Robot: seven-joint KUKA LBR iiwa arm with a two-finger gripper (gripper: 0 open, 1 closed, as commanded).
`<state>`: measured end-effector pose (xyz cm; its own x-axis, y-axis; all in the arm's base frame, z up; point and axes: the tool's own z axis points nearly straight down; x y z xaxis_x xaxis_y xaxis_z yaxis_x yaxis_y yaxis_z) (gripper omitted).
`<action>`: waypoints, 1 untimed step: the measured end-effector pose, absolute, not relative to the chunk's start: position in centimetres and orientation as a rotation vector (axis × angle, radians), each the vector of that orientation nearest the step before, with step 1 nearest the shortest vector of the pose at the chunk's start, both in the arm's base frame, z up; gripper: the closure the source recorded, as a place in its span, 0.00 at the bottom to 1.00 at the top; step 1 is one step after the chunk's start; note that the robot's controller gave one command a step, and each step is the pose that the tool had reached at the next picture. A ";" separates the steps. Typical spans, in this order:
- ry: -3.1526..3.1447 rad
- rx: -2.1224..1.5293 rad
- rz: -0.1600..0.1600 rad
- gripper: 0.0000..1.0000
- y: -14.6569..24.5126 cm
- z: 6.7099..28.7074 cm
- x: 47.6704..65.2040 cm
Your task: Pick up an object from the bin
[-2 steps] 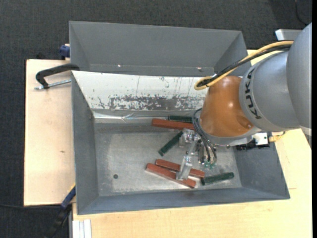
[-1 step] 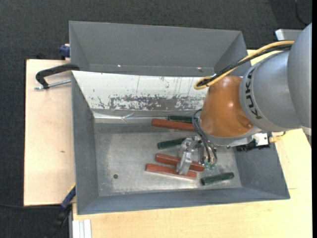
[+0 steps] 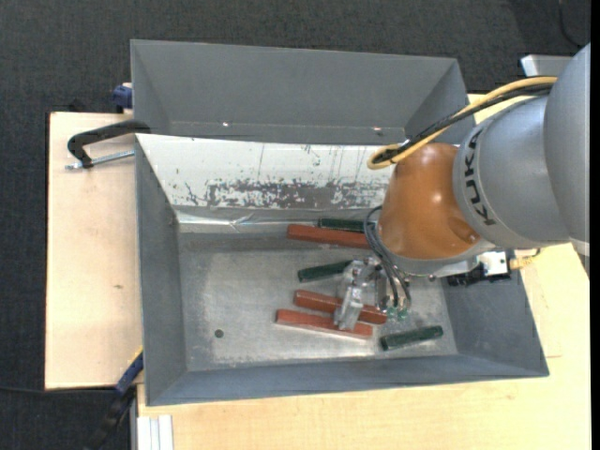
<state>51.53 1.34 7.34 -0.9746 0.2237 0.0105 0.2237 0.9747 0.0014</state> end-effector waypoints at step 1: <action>-3.122 -0.358 -0.006 1.00 -2.9 9.9 51.7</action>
Offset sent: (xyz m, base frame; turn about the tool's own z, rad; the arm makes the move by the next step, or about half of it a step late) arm 0.0074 -0.0062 0.0614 0.1416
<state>51.69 -2.91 9.87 -0.9740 0.2265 -0.0002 0.2265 0.9740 0.0037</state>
